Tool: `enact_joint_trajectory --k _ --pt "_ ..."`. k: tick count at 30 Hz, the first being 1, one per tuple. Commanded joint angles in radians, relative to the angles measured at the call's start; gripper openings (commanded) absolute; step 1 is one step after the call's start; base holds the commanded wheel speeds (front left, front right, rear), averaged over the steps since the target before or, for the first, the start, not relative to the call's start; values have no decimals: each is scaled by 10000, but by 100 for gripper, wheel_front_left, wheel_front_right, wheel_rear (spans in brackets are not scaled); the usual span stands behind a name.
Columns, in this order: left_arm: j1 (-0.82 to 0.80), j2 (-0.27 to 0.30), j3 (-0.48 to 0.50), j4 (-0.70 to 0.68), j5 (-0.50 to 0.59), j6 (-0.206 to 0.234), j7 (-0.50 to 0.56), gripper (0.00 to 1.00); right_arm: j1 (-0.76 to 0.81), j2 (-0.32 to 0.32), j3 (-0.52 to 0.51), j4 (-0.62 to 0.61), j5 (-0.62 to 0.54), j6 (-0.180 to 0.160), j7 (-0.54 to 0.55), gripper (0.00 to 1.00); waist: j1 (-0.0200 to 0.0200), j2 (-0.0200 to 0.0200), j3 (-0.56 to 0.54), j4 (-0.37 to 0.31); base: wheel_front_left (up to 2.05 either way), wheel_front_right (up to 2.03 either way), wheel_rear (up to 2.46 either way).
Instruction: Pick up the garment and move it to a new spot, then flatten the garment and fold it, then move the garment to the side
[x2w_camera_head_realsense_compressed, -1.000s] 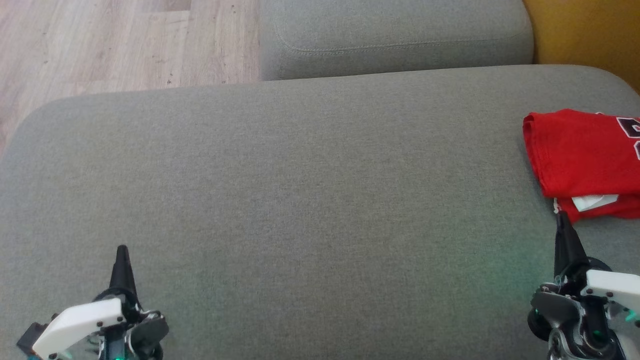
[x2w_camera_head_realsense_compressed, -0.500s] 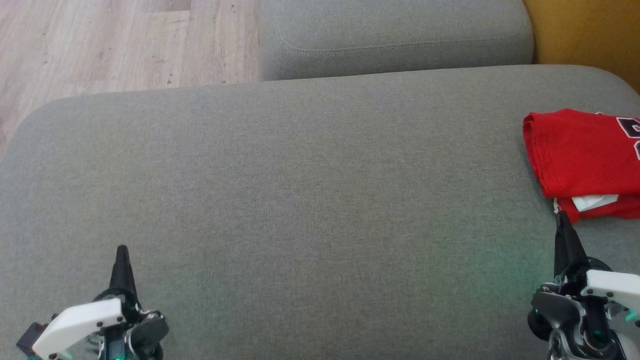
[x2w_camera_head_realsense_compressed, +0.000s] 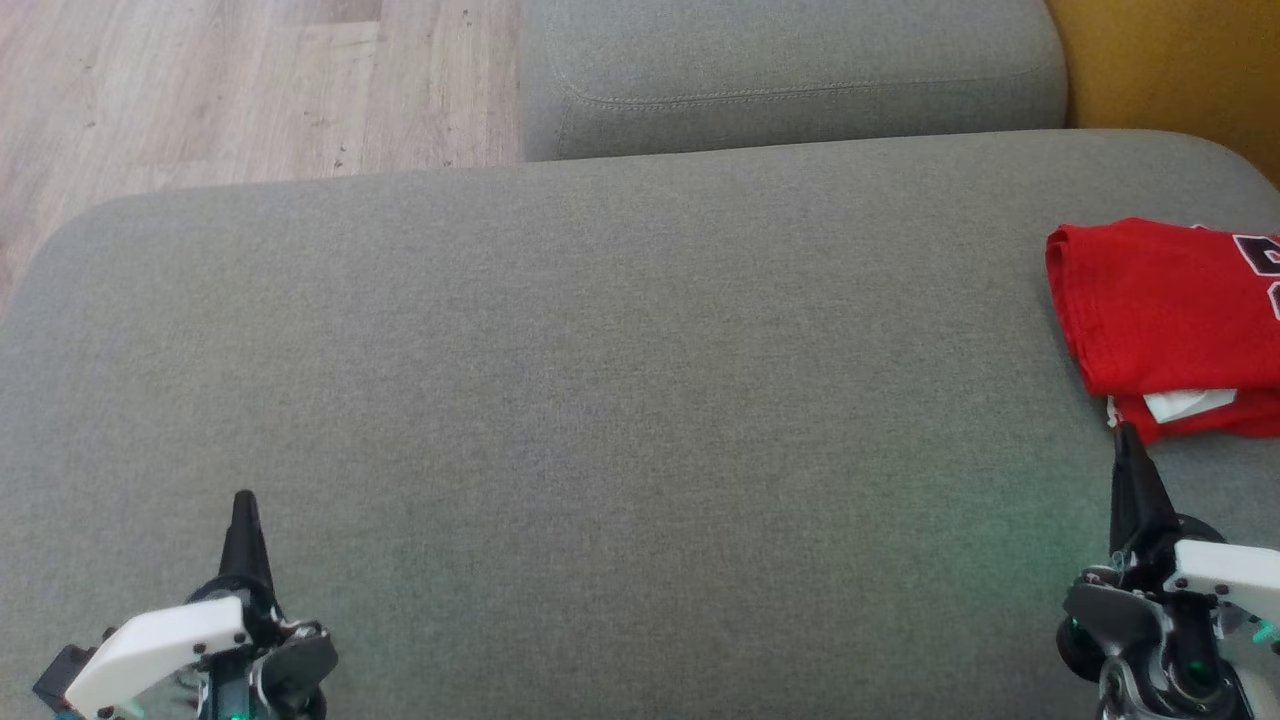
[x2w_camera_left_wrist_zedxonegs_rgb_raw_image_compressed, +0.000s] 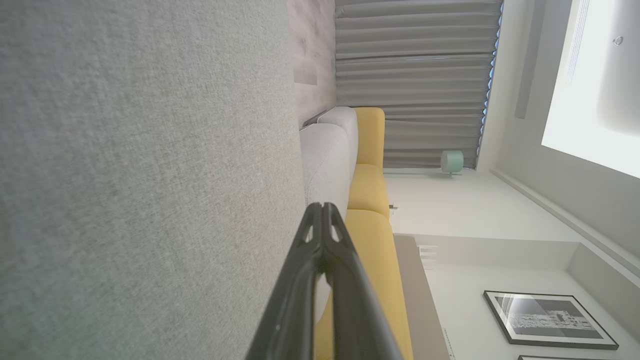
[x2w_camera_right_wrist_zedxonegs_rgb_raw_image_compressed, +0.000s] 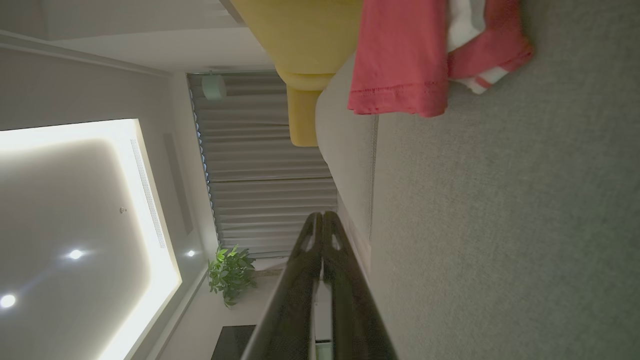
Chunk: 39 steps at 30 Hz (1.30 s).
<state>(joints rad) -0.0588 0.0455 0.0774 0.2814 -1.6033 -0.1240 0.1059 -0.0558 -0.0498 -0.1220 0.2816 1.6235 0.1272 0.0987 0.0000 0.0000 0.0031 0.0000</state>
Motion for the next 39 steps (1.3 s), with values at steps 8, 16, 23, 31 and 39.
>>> enact_joint_trajectory --k 8,16,23,31,39 --pt "-493 47 365 -362 -52 -67 74 0 -512 -75 173 -373 -74 35 73 0 0 0 0 0 0 0 0" --pt "-492 47 365 -362 -53 -67 73 0 -513 -67 162 -372 -83 35 82 0 0 0 0 0 0 0 0" --pt "-492 47 365 -362 -53 -67 73 0 -514 -61 153 -372 -91 35 89 0 0 0 0 0 0 0 0" --pt "-492 47 364 -362 -53 -67 73 0 -515 -56 146 -371 -96 35 94 0 0 0 0 0 0 0 0" --pt "-492 47 364 -362 -53 -67 73 0 -516 -49 136 -371 -105 35 103 0 0 0 0 0 0 0 0"
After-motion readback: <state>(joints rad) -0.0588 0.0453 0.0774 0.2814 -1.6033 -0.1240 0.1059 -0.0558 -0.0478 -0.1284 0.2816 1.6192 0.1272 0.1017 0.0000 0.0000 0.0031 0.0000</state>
